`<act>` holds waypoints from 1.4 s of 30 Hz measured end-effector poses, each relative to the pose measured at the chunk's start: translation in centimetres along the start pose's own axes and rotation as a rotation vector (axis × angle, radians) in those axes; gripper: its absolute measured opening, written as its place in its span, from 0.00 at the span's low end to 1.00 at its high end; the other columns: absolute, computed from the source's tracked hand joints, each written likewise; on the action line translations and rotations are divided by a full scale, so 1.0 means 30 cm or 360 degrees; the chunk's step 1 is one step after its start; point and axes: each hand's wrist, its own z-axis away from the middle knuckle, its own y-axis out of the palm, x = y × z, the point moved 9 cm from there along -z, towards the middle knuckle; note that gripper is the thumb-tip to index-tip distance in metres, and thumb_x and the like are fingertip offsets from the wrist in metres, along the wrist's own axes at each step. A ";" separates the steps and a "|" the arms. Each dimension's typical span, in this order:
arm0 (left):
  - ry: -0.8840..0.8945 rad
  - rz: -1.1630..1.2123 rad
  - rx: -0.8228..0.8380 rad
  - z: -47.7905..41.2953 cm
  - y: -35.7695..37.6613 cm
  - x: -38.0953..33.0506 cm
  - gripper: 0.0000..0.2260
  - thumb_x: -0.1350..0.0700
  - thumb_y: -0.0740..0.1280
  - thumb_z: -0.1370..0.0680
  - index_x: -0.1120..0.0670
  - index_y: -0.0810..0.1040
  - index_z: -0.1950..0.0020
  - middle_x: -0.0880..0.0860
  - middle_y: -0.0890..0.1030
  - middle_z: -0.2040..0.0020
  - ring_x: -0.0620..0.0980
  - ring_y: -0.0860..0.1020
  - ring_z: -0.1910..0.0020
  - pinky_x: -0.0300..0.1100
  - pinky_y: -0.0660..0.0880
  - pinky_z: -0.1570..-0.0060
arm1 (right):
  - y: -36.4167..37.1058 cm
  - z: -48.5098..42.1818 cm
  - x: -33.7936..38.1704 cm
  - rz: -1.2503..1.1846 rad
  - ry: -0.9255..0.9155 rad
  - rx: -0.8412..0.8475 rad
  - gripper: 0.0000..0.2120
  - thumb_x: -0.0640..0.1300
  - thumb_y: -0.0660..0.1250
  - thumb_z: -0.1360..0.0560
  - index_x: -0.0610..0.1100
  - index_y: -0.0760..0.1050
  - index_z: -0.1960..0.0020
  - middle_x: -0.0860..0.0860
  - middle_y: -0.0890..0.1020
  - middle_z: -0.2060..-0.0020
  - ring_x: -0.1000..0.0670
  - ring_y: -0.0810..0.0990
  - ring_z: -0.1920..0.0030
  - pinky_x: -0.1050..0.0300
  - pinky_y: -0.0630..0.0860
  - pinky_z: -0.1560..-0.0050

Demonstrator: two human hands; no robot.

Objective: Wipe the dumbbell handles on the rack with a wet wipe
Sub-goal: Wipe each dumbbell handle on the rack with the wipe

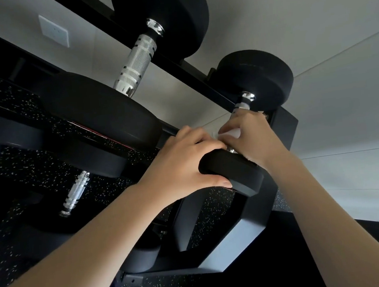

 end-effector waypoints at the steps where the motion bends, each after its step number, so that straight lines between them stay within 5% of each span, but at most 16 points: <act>1: -0.0002 0.0003 0.0004 0.000 0.002 0.001 0.29 0.31 0.63 0.37 0.42 0.75 0.39 0.40 0.71 0.48 0.43 0.66 0.44 0.48 0.69 0.42 | 0.004 0.005 0.006 -0.0013 -0.0005 0.0047 0.06 0.43 0.71 0.28 0.43 0.83 0.53 0.46 0.78 0.52 0.47 0.76 0.49 0.54 0.72 0.50; 8: -0.0009 0.0054 -0.0030 0.001 0.006 0.009 0.29 0.31 0.64 0.37 0.43 0.76 0.40 0.40 0.72 0.48 0.44 0.67 0.44 0.49 0.69 0.43 | 0.021 0.005 0.028 -0.0046 -0.0107 0.0246 0.06 0.39 0.69 0.27 0.44 0.84 0.54 0.51 0.74 0.58 0.52 0.73 0.55 0.72 0.64 0.62; 17: -0.0009 0.0052 -0.0037 0.002 0.009 0.015 0.29 0.30 0.63 0.37 0.42 0.75 0.40 0.40 0.71 0.48 0.44 0.67 0.44 0.48 0.69 0.42 | -0.103 -0.079 -0.070 0.0025 0.0146 -0.0578 0.08 0.39 0.68 0.26 0.39 0.82 0.49 0.42 0.77 0.52 0.44 0.77 0.54 0.58 0.71 0.55; 26: -0.0025 0.0078 -0.0044 0.003 0.010 0.019 0.29 0.30 0.63 0.37 0.41 0.74 0.40 0.39 0.71 0.48 0.42 0.66 0.43 0.48 0.68 0.41 | -0.110 -0.044 -0.100 -0.0131 0.0306 -0.0938 0.10 0.41 0.66 0.24 0.38 0.81 0.46 0.40 0.75 0.52 0.52 0.69 0.61 0.60 0.69 0.58; 33: -0.0036 0.0055 -0.0029 0.004 0.010 0.012 0.28 0.32 0.67 0.36 0.41 0.74 0.39 0.39 0.70 0.47 0.40 0.64 0.43 0.46 0.65 0.38 | -0.089 -0.022 -0.104 -0.0211 0.0207 -0.0697 0.09 0.40 0.67 0.25 0.39 0.81 0.47 0.42 0.77 0.50 0.55 0.71 0.56 0.77 0.63 0.58; 42: -0.0014 0.0009 -0.0037 0.010 0.002 0.002 0.28 0.32 0.65 0.35 0.41 0.73 0.38 0.38 0.70 0.47 0.40 0.64 0.42 0.48 0.66 0.39 | 0.002 0.104 -0.131 -0.0780 0.0328 -0.0236 0.04 0.42 0.71 0.28 0.51 0.81 0.56 0.53 0.79 0.59 0.57 0.76 0.55 0.74 0.66 0.55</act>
